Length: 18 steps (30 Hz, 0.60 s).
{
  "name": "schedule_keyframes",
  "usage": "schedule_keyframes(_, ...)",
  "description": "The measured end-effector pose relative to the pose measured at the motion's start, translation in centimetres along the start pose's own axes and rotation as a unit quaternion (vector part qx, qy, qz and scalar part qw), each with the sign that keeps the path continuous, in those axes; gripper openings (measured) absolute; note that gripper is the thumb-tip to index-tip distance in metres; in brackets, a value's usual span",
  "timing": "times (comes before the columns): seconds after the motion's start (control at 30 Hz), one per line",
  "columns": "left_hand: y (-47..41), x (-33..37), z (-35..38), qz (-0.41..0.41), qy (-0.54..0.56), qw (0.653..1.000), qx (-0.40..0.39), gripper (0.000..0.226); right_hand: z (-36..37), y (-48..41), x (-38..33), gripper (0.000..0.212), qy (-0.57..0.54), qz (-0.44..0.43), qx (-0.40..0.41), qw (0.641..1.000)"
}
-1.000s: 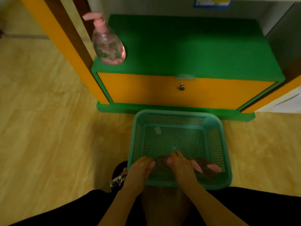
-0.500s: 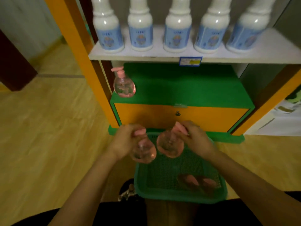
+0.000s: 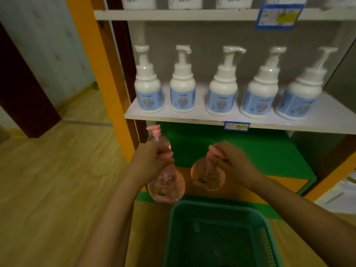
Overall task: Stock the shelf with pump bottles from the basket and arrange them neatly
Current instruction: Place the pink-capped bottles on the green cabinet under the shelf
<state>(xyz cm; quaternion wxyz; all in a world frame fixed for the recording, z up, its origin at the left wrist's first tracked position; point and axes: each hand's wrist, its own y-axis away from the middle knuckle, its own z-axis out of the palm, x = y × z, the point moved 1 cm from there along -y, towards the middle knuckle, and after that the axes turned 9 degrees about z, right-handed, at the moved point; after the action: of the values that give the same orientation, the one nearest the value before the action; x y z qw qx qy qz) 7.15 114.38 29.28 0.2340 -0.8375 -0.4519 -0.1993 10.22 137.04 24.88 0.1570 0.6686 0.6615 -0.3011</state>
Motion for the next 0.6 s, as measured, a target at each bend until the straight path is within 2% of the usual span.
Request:
schedule_keyframes(0.27,-2.1,-1.9,-0.2,-0.011,0.027,0.999,0.038,0.025,5.1,-6.6,-0.1,0.027,0.01,0.015,0.0,1.0)
schedule_keyframes(0.6,-3.7,-1.9,-1.6,-0.042,0.064,0.993,0.088,0.024,6.8,-11.6,0.2,0.019,0.044,0.019,-0.011,0.999)
